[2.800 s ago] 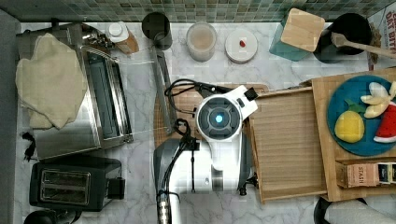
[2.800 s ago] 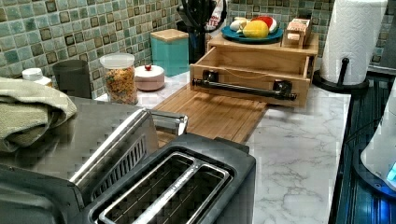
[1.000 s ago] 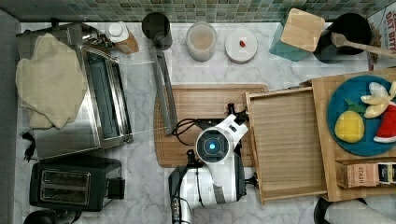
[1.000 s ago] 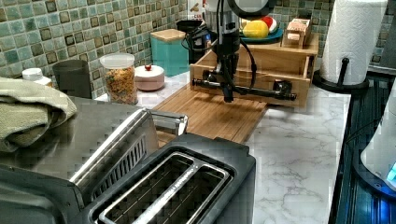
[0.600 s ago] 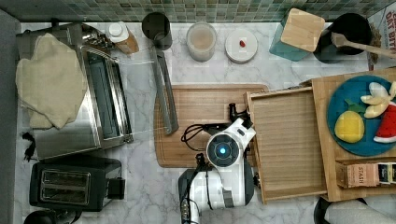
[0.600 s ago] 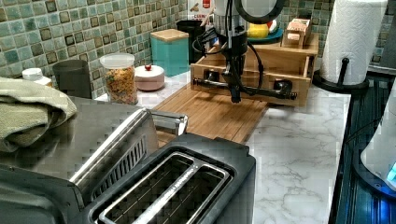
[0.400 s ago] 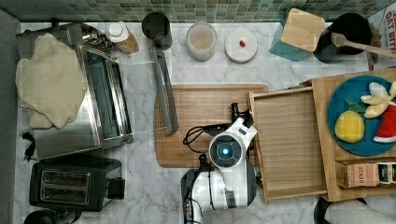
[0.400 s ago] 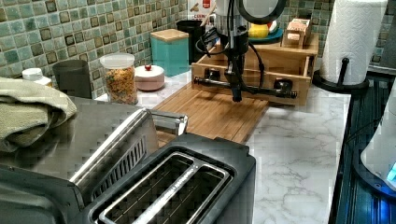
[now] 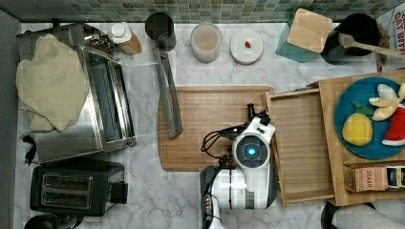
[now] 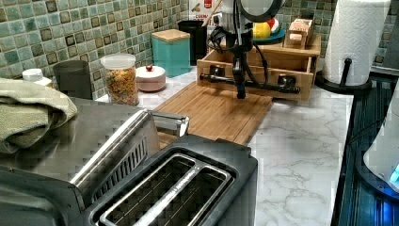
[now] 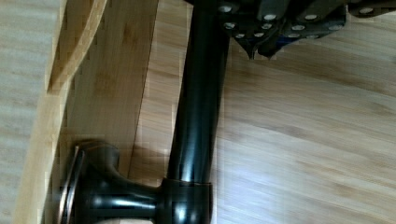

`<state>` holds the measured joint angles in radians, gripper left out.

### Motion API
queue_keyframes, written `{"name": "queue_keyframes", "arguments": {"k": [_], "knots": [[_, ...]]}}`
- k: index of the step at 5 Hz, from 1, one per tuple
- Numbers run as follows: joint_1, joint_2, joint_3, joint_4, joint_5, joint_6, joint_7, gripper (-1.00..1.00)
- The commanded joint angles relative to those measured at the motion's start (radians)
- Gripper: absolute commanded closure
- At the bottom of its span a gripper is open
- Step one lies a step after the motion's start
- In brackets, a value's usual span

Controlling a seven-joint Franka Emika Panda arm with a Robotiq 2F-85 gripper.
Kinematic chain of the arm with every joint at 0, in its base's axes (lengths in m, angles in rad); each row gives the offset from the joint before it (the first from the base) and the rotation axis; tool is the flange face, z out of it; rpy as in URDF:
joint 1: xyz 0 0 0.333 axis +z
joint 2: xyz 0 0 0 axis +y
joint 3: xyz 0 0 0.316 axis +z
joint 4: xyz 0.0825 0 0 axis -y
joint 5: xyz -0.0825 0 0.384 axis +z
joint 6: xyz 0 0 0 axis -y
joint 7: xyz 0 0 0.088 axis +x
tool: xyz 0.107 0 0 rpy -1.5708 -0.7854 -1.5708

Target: Close the drawer.

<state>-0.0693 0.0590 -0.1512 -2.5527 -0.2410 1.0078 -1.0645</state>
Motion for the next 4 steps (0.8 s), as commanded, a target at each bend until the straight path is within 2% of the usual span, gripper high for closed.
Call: {"name": "queue_keyframes", "arguments": {"k": [1, 2, 3, 4], "knots": [[-0.229, 0.141, -0.218, 0.369, 0.171, 0.07, -0.288, 1.0], [-0.257, 0.183, -0.235, 0.432, 0.164, 0.057, -0.302, 1.0], [-0.248, 0.17, -0.263, 0.415, 0.071, 0.08, -0.193, 1.0], [-0.21, 0.111, -0.302, 0.328, -0.007, 0.146, -0.07, 1.0]]}}
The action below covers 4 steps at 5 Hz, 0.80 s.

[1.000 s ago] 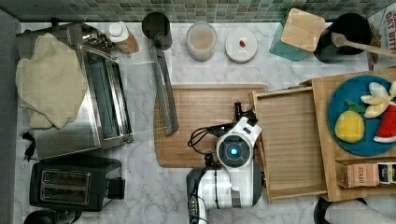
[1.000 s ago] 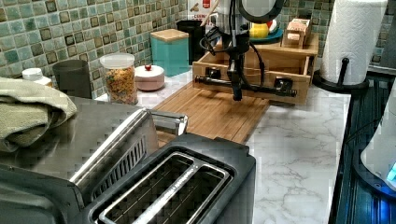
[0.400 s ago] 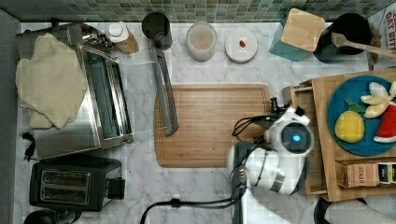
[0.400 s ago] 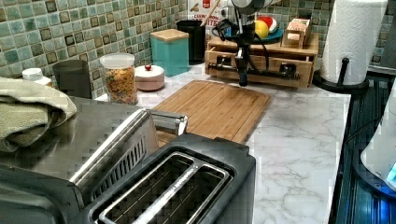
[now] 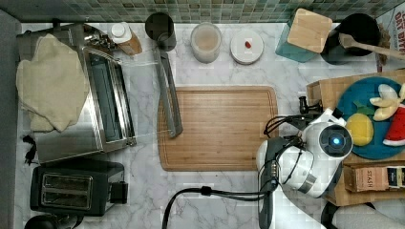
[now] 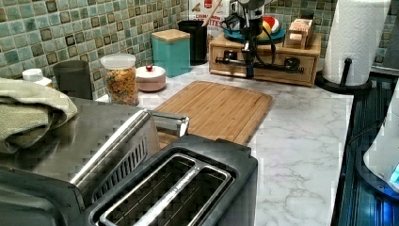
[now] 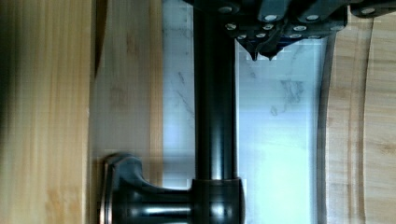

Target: Close the drawer.

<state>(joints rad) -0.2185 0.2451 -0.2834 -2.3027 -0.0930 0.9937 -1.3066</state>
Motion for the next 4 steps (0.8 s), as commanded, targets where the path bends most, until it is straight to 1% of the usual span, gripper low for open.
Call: {"name": "queue_keyframes", "arguments": {"k": [1, 4], "knots": [[-0.05, -0.074, -0.181, 0.078, -0.151, 0.161, 0.169, 1.0], [-0.052, -0.074, -0.179, 0.078, -0.151, 0.161, 0.17, 1.0]]}}
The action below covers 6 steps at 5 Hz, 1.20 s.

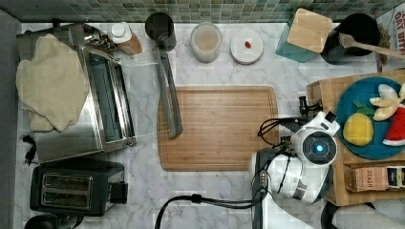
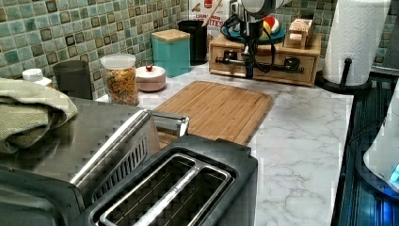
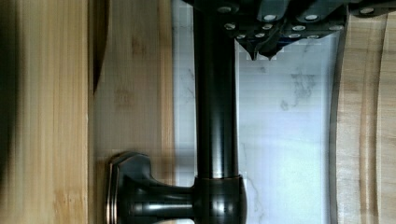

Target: Close the drawer.

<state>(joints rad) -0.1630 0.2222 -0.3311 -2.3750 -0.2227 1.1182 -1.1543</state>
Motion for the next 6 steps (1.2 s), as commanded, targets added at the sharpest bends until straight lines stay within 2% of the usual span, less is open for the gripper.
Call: {"name": "queue_keyframes", "arguments": {"k": [1, 2, 6], "knots": [[-0.124, -0.053, -0.115, 0.15, -0.029, 0.035, 0.022, 1.0], [-0.106, -0.051, -0.133, 0.15, -0.021, 0.036, 0.017, 1.0], [-0.098, -0.05, -0.141, 0.15, -0.018, 0.036, 0.015, 1.0]]}}
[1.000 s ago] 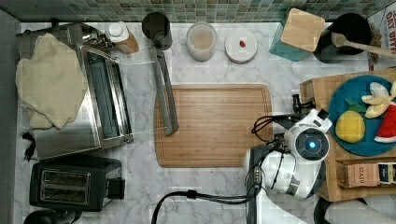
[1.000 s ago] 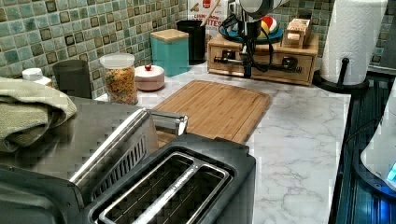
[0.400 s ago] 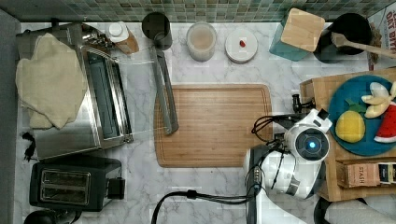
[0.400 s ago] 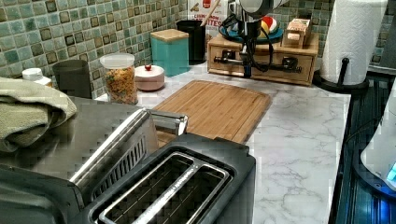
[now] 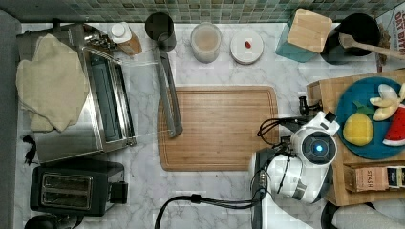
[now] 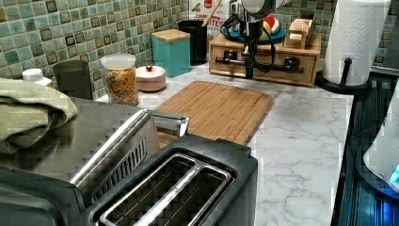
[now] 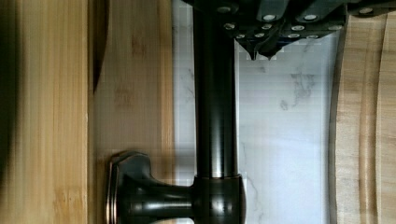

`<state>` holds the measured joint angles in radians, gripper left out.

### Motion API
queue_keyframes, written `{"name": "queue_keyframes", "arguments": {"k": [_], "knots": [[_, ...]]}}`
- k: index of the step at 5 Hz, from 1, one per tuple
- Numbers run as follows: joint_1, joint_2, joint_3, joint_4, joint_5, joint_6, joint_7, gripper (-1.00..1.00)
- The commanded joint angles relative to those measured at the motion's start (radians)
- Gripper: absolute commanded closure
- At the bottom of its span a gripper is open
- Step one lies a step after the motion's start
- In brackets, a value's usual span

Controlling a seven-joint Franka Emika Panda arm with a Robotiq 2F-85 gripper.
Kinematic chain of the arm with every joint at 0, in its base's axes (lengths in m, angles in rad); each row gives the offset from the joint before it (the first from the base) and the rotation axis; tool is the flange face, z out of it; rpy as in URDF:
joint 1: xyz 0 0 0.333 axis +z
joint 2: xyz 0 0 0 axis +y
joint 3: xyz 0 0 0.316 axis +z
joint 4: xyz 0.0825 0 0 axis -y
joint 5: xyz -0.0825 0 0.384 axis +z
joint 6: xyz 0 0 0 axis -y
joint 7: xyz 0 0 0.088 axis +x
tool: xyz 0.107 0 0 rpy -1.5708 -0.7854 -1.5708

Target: Close the drawer.

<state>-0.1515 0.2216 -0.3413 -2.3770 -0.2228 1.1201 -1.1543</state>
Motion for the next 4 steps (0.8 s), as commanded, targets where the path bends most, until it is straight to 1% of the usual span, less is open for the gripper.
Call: {"name": "queue_keyframes", "arguments": {"k": [1, 2, 4], "knots": [[-0.109, -0.05, -0.131, 0.152, -0.018, 0.035, 0.015, 1.0], [-0.099, -0.049, -0.141, 0.152, -0.013, 0.035, 0.012, 1.0], [-0.096, -0.049, -0.144, 0.152, -0.012, 0.035, 0.011, 1.0]]}}
